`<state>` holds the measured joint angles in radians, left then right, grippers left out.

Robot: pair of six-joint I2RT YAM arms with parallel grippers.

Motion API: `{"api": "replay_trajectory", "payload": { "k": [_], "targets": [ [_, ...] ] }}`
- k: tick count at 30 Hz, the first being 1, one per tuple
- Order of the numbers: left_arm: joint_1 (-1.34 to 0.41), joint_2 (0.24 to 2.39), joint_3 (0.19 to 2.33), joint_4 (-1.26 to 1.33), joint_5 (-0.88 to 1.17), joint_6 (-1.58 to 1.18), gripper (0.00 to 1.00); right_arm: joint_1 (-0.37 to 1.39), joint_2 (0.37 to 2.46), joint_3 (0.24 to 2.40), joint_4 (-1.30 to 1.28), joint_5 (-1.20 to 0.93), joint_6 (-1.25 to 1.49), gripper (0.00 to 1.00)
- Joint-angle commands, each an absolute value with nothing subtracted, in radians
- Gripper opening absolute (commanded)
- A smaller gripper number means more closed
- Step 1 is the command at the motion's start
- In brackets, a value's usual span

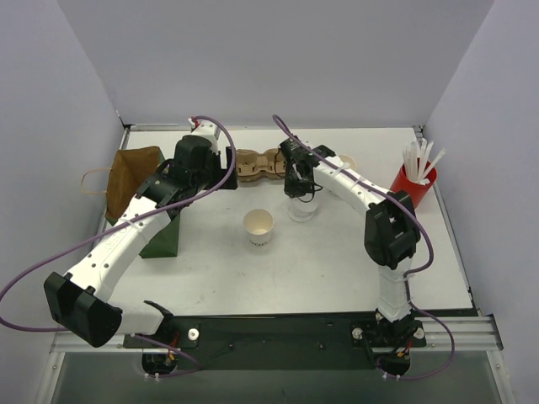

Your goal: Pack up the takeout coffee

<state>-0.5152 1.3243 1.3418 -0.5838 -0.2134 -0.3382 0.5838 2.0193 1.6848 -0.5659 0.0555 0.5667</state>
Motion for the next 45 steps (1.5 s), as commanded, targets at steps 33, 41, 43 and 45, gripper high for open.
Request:
{"api": "replay_trajectory", "payload": {
  "k": [33, 41, 43, 45],
  "targets": [
    [-0.497, 1.302, 1.319, -0.535, -0.178, -0.351, 0.93, 0.600, 2.046, 1.698, -0.641, 0.138, 0.525, 0.25],
    [-0.494, 1.307, 1.319, -0.535, -0.175, -0.350, 0.93, 0.594, 2.016, 1.680, -0.630, 0.121, 0.531, 0.17],
    [-0.494, 1.308, 1.316, -0.534, -0.172, -0.350, 0.93, 0.592, 2.006, 1.674, -0.624, 0.118, 0.532, 0.17],
    [-0.494, 1.309, 1.316, -0.535, -0.170, -0.350, 0.93, 0.592, 2.003, 1.666, -0.623, 0.109, 0.531, 0.17]
  ]
}}
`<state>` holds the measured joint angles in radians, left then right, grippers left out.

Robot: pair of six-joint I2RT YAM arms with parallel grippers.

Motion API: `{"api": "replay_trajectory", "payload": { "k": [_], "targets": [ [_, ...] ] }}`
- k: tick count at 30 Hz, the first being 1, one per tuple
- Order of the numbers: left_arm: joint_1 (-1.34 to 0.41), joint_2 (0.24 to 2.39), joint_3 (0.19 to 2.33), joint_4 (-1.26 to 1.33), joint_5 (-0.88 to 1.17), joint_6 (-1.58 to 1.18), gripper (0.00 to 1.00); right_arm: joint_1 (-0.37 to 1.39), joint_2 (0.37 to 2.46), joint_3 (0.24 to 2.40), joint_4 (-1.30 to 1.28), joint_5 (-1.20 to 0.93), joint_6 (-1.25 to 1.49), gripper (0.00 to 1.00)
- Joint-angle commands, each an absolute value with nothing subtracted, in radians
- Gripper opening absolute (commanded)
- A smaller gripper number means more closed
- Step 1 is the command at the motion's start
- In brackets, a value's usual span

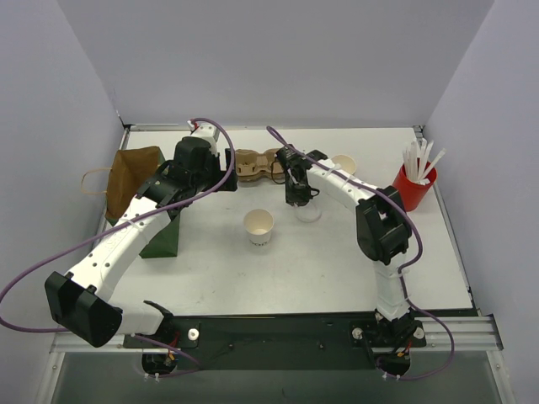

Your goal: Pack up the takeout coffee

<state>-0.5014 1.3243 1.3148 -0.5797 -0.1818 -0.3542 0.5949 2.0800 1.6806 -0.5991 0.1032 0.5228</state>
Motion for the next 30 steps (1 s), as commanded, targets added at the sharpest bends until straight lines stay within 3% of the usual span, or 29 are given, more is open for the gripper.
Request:
{"api": "replay_trajectory", "payload": {
  "k": [1, 18, 30],
  "targets": [
    [-0.494, 1.310, 1.316, -0.534, -0.170, -0.351, 0.93, 0.592, 2.000, 1.664, -0.620, 0.104, 0.531, 0.17],
    [-0.492, 1.313, 1.313, -0.534, -0.164, -0.351, 0.93, 0.572, 1.956, 1.585, -0.566, 0.046, 0.548, 0.10],
    [-0.492, 1.319, 1.316, -0.535, -0.160, -0.353, 0.93, 0.565, 1.930, 1.546, -0.537, 0.018, 0.555, 0.11]
  ]
}}
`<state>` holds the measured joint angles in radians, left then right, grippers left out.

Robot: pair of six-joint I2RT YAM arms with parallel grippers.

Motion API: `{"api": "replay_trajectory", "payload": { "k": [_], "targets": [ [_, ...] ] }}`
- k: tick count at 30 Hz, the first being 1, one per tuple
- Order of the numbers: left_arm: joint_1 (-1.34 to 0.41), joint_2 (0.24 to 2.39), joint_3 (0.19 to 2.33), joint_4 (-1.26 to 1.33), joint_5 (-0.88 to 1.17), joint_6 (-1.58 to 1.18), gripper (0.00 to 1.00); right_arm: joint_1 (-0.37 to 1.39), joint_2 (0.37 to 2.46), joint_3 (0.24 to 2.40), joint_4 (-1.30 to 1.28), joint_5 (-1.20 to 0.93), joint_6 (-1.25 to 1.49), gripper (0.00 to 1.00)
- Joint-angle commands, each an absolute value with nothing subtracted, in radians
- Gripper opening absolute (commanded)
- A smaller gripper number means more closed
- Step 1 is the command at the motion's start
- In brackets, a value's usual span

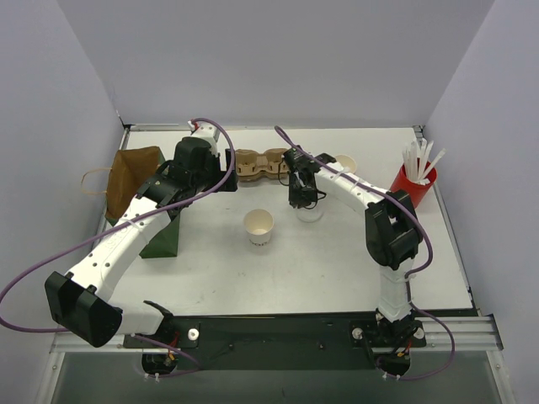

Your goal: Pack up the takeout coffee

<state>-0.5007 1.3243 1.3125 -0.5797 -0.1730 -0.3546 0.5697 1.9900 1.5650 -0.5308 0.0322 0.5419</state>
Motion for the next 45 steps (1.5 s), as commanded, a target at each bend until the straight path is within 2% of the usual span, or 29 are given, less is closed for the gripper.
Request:
{"api": "replay_trajectory", "payload": {
  "k": [1, 7, 13, 16, 42, 45],
  "targets": [
    [-0.492, 1.318, 1.318, -0.535, -0.160, -0.353, 0.93, 0.565, 1.930, 1.546, -0.535, 0.017, 0.555, 0.11],
    [-0.492, 1.319, 1.318, -0.537, -0.158, -0.354, 0.93, 0.557, 1.936, 1.539, -0.531, 0.009, 0.555, 0.10],
    [-0.492, 1.322, 1.324, -0.538, -0.158, -0.351, 0.93, 0.551, 1.930, 1.529, -0.526, 0.009, 0.558, 0.01],
    [-0.492, 1.325, 1.325, -0.538, -0.158, -0.353, 0.93, 0.549, 1.928, 1.531, -0.526, 0.008, 0.557, 0.00],
    [-0.492, 1.355, 1.336, -0.522, -0.092, -0.360, 0.92, 0.534, 1.829, 1.502, -0.552, 0.037, 0.548, 0.00],
    [-0.492, 1.353, 1.333, -0.519, -0.092, -0.362, 0.92, 0.532, 1.836, 1.494, -0.549, 0.025, 0.543, 0.09]
  ]
}}
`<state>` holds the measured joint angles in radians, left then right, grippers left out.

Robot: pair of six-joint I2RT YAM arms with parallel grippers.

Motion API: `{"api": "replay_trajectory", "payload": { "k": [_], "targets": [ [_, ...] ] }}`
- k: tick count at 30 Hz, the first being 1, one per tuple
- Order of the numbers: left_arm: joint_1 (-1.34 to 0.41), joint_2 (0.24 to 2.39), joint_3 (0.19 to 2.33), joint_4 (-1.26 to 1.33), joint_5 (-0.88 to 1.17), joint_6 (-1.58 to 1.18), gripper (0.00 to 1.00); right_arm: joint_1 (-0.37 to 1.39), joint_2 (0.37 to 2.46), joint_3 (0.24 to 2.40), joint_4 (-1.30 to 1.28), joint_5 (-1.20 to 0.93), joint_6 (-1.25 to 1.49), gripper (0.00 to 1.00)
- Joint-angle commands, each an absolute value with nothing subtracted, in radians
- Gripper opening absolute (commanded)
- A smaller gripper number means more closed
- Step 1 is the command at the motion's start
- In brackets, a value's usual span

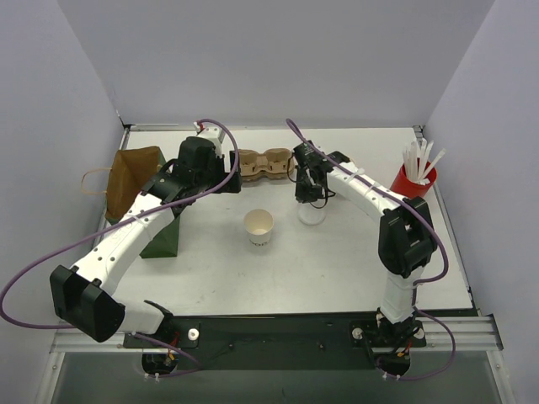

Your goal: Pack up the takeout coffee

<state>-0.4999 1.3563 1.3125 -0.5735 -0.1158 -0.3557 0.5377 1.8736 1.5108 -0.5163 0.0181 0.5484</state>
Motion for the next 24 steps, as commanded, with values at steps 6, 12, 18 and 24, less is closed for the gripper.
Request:
{"api": "replay_trajectory", "payload": {
  "k": [6, 12, 18, 24],
  "targets": [
    [-0.492, 1.351, 1.330, -0.520, -0.092, -0.365, 0.92, 0.534, 1.864, 1.477, -0.522, -0.021, 0.549, 0.16],
    [-0.492, 1.348, 1.327, -0.522, -0.095, -0.367, 0.92, 0.537, 1.893, 1.483, -0.512, -0.031, 0.551, 0.15],
    [-0.492, 1.348, 1.325, -0.523, -0.097, -0.367, 0.92, 0.535, 1.916, 1.480, -0.505, -0.032, 0.549, 0.15],
    [-0.492, 1.350, 1.325, -0.525, -0.101, -0.368, 0.92, 0.538, 1.931, 1.479, -0.502, -0.032, 0.551, 0.14]
  ]
}}
